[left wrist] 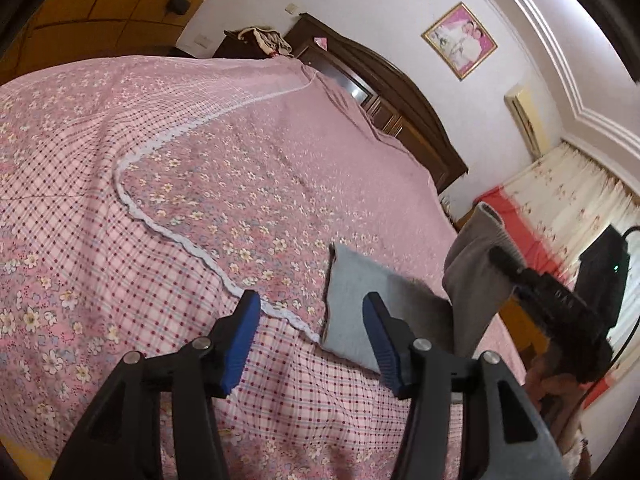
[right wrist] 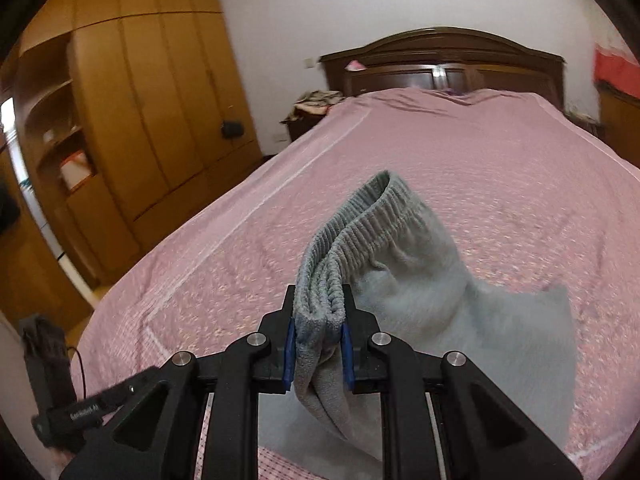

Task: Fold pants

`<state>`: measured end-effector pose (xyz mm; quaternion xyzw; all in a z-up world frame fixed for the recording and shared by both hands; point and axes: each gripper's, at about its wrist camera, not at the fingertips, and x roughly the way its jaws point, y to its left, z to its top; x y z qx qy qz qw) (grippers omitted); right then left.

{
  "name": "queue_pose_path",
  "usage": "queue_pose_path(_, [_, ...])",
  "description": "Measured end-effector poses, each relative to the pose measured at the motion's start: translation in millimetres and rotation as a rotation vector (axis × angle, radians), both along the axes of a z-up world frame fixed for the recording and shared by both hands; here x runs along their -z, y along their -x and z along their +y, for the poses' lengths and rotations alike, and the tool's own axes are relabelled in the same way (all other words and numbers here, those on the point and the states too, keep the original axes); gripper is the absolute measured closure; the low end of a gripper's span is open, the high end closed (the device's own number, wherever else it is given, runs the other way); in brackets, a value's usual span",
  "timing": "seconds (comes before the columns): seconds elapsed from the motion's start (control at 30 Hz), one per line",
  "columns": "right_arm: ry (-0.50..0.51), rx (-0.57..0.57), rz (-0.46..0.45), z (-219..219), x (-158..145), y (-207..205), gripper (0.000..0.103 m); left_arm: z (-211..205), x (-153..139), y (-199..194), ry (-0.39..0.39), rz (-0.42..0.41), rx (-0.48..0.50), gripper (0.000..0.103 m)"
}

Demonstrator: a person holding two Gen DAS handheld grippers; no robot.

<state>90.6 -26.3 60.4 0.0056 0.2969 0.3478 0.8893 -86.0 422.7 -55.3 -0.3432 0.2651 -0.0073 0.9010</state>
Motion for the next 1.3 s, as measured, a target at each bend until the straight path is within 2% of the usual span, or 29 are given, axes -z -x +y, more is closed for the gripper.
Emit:
queue_pose_path(0.23, [0.054, -0.057, -0.015, 20.1, 2.1, 4.1, 0.084, 14.5, 1.8, 13.0, 0.011, -0.016, -0.033, 0.047])
queue_pose_path(0.4, [0.111, -0.068, -0.063, 40.9, -2.6, 16.5, 0.084, 15.0, 4.2, 11.2, -0.009, -0.004, -0.01, 0.046])
queue_pose_path(0.67, [0.213, -0.143, -0.09, 63.8, 1.8, 22.9, 0.084, -5.9, -0.8, -2.5, -0.051, 0.036, 0.009, 0.045])
queue_pose_path(0.83, [0.348, -0.259, -0.19, 87.2, 9.8, 36.9, 0.084, -13.1, -0.1, -6.2, -0.037, 0.075, -0.035, 0.044])
queue_pose_path(0.9, [0.387, -0.285, -0.27, 99.7, 10.0, 49.0, 0.085, -9.9, 0.5, -7.7, -0.031, 0.079, -0.049, 0.043])
queue_pose_path(1.0, [0.439, -0.336, -0.373, 116.0, 17.6, 74.3, 0.085, 5.4, 8.6, -9.6, 0.031, 0.104, -0.057, 0.041])
queue_pose_path(1.03, [0.484, -0.353, -0.412, 122.9, 26.2, 84.2, 0.085, 11.8, 11.7, -7.5, 0.058, 0.106, -0.057, 0.041])
queue_pose_path(1.17, [0.77, -0.352, -0.559, 145.1, 82.1, 103.7, 0.085, 35.4, 24.6, 2.3, 0.213, 0.076, -0.068, 0.041])
queue_pose_path(1.23, [0.805, -0.347, -0.583, 145.9, 94.6, 105.5, 0.085, 43.1, 28.3, 6.5, 0.266, 0.058, -0.068, 0.041])
queue_pose_path(1.3, [0.772, -0.327, -0.564, 143.7, 90.4, 101.1, 0.085, 47.8, 30.5, 8.7, 0.288, 0.05, -0.072, 0.041])
